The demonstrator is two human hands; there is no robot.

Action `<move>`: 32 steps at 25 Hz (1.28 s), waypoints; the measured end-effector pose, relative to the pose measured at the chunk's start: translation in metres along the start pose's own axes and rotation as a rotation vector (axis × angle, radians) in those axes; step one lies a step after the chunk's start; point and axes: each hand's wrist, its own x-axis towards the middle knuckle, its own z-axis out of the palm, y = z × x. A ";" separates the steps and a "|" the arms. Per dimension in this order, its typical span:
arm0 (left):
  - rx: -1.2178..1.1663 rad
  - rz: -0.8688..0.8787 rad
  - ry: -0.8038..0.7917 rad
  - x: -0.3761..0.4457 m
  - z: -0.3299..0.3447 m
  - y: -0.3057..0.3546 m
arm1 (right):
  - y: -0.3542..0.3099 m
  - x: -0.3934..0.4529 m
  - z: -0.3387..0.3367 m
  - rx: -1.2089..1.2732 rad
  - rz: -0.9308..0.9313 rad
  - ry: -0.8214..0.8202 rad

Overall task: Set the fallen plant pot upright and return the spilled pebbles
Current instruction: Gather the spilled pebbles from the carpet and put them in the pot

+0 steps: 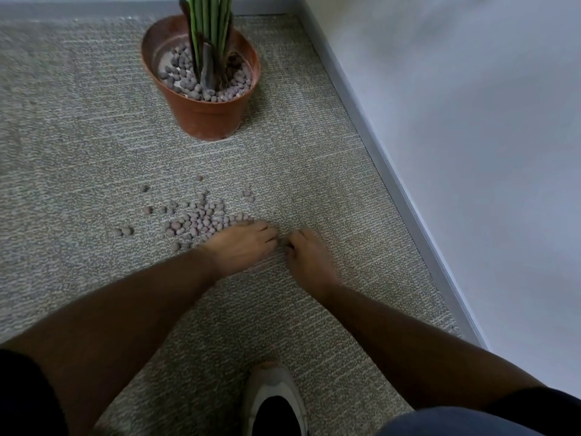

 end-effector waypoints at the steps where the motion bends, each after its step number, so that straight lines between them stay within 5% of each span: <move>1: 0.006 -0.023 0.013 -0.006 -0.001 -0.004 | -0.010 0.007 0.005 0.010 -0.028 -0.019; 8: -0.161 -0.442 0.244 -0.039 -0.009 -0.038 | -0.048 0.066 0.012 0.068 -0.127 0.017; 12: -0.435 -0.797 -0.030 -0.050 -0.011 -0.064 | -0.047 0.101 0.000 -0.054 -0.018 -0.298; 16: -0.375 -0.679 -0.278 -0.054 -0.004 -0.061 | -0.040 0.099 -0.005 -0.185 -0.197 -0.507; 26: -0.232 -0.542 -0.078 -0.066 0.000 -0.042 | -0.066 0.047 0.031 -0.209 -0.390 -0.173; 32: -0.238 -0.582 -0.043 -0.067 0.002 -0.035 | -0.067 0.046 0.024 -0.306 -0.545 -0.160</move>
